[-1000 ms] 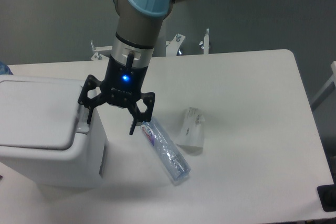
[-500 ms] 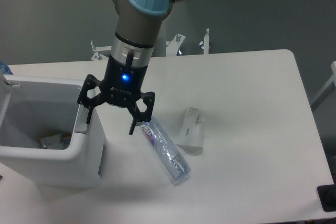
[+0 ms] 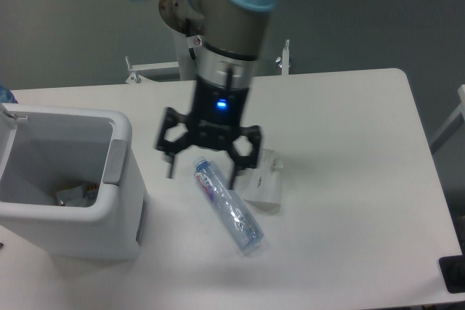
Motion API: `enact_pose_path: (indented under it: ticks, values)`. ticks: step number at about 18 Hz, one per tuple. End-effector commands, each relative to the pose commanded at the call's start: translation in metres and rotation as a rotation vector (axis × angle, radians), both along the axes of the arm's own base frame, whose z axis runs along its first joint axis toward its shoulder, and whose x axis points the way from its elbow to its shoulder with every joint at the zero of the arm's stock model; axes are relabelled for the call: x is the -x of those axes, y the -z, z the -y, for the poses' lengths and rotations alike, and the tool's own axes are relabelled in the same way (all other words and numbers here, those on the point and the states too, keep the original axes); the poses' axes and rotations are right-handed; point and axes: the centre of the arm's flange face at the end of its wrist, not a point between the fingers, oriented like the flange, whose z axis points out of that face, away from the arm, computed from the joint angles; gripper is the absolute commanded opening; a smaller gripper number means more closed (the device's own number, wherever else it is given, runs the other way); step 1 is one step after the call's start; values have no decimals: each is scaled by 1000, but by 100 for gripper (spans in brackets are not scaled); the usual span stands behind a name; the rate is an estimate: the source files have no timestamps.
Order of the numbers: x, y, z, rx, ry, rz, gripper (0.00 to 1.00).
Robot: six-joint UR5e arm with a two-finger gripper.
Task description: Open the trash can
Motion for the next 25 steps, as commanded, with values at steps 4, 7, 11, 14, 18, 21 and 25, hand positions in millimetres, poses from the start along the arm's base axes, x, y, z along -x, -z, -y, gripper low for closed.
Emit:
enact_pose_path:
  ticks: [4,7,11,14,18,21,25]
  values:
    - [43,29,37,111,35,-104,100]
    - [67,51,52,228,64,-179,100]
    - [98,63,77,284,130,-238,100]
    - [124,72,105,318,207,-283,100]
    - [138,88,134,379,330,-332,100]
    - [140,95,145,488,378,-338,100]
    - [138,108,150,563,422,-321,100]
